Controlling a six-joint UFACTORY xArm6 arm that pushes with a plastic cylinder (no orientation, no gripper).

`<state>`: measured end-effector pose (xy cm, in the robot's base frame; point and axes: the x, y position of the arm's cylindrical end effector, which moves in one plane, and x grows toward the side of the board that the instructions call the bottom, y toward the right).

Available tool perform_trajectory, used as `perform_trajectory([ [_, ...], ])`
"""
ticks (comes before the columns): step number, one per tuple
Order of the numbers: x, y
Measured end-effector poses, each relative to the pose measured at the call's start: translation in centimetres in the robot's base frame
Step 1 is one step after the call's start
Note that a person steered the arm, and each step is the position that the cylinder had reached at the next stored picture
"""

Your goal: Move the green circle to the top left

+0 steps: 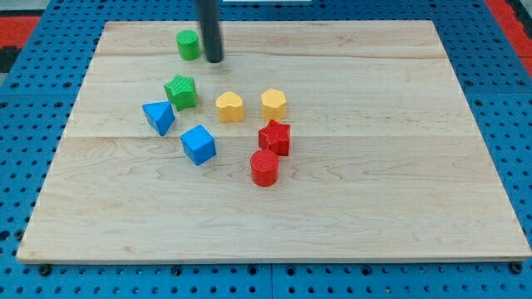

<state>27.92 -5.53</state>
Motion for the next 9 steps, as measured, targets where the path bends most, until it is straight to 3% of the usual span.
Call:
perform_trajectory([
  [3,-4.7,-13.6],
  [6,-0.1,-8.7],
  [9,1.2,-5.4],
])
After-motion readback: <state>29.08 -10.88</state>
